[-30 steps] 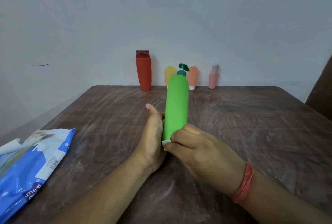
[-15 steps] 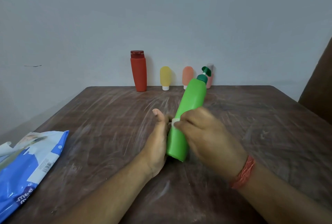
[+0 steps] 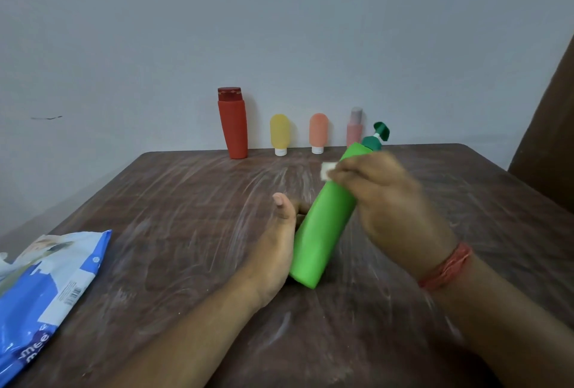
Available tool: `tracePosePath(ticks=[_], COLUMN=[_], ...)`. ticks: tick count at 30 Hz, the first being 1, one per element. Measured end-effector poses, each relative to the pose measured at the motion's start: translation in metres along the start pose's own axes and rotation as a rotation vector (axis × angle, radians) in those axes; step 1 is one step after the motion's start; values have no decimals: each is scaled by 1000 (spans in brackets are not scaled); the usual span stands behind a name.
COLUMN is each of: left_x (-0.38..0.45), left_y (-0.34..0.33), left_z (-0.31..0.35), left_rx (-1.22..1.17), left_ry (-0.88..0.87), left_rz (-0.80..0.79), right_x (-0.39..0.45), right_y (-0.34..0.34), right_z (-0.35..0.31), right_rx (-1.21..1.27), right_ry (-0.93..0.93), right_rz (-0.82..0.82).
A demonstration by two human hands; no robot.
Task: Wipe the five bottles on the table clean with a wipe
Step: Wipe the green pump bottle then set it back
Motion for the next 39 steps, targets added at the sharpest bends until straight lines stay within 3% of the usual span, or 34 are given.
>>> tracePosePath(ticks=[5,11,17,19,23,26,33,39], left_x=[-3,-9,-6,-4,-2,0,0,2], left_y=[-2,1,-2,2,4,7,10,21], left_z=[8,13,14,7,0,-3,-10,-7], left_rx=[253,250,375,291,-117,-361,-590,-832], left_ry=[-57,-52,-102,-69,-3,40,178,148], left_rz=[-22,11,2,12,35,43,26,46], right_x=[-4,-6,-7,-9,-9,-11,-18,-20], right_y=[8,-4,10,3,-19,-26,-22,-11], right_z=[43,8,32,11,-57,-87,-99,-88], right_rx=[-101,-29,-82,-51,75,139,243,238], right_ry=[-169,-40,-212,-122,184,312,417,356], right_rz=[95,33,86,12,-180,-245,-280,-130])
Point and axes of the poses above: each hand's wrist, its own x-axis towards the middle knuckle, its own y-axis out of the back of the hand, z = x × y, the point moved 9 cm from there along x, towards the middle knuckle, and after that the axes turned 5 degrees about -x, right-handed, at the moved point
